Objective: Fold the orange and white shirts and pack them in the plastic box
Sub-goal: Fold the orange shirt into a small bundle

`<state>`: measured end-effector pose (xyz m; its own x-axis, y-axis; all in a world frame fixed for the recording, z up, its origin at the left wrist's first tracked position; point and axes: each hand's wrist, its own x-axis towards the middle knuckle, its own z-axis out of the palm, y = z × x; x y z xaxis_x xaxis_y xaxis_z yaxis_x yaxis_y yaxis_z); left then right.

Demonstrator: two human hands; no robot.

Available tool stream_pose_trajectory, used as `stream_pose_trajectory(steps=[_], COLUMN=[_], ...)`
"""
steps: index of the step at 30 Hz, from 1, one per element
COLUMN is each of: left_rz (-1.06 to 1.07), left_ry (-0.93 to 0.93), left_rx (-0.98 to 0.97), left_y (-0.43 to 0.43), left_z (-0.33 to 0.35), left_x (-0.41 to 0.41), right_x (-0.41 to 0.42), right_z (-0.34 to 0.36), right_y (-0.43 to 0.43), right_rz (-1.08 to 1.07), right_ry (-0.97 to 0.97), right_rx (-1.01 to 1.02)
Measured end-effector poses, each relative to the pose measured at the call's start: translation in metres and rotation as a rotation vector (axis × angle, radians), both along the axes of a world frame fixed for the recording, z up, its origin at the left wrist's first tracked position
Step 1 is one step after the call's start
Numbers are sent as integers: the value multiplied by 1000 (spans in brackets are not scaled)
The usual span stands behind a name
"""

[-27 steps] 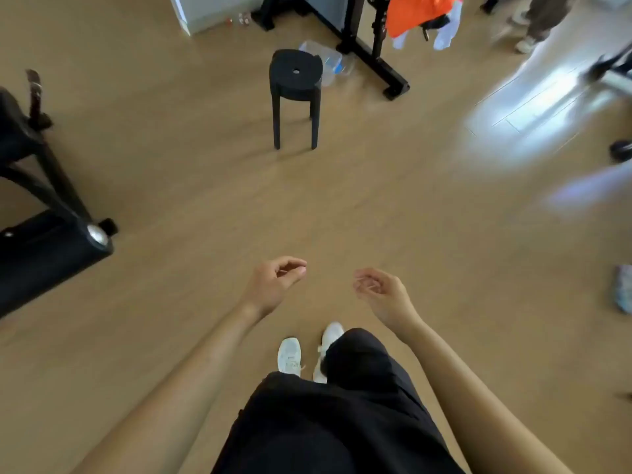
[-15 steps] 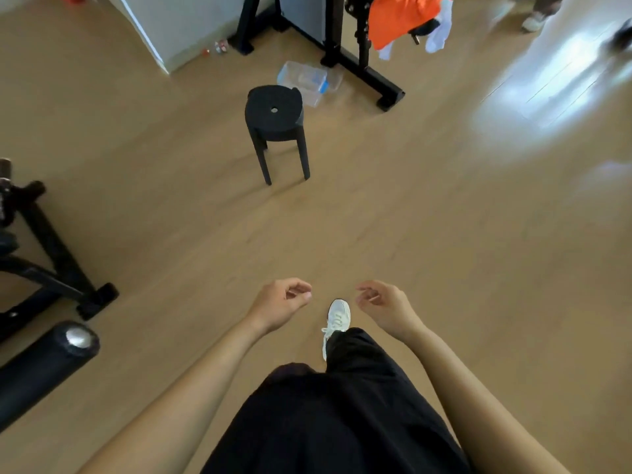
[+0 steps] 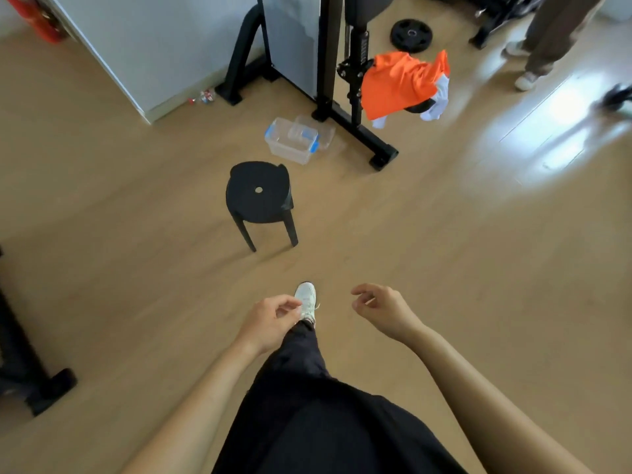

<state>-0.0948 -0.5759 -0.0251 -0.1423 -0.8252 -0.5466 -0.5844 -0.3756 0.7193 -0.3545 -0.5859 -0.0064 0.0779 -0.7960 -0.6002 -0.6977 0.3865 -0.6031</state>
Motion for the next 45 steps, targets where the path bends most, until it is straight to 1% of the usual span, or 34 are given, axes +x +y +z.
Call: stream_pose_trajectory(steps=[5,12,18,22,26,29,34,37,41,45], left_rz=[-105,-222,-260,-268,-290,-256,-252,-315,-398,-435], left_ry=[6,-39,-54,-61,-32,20,75,79,15,-60], left_rx=[-17,-78,-22,14,14,15,61,96,101,85], left_y=[-140,-326,-452,-528,-606,-668,-782,-866,-962,-1027], left_z=[-3,11,2,-1,0,-8,-42,-84,-139,-180], left_x=[-3,-32,-96,-152,-204,-235,-291,-335,-387,-428], right_x=[-5,-40,-95,-148,-198,-232,-276,-301,-325,-350], right_z=[17,34,12,-11,-24,-33,-69,-100,-130,-160], right_y=[-119,-267,-389,-474,-554,-612,-697,-753,-818,-873], right_rz=[-41,-112,-174,-202,-214,-277,-490,-638,-809,-917], right_ry=[22,26,-10,-49,-43,-16,9,40,45,30], right_rx=[17,-34,-40,-23,-2,7,26,44,29,6])
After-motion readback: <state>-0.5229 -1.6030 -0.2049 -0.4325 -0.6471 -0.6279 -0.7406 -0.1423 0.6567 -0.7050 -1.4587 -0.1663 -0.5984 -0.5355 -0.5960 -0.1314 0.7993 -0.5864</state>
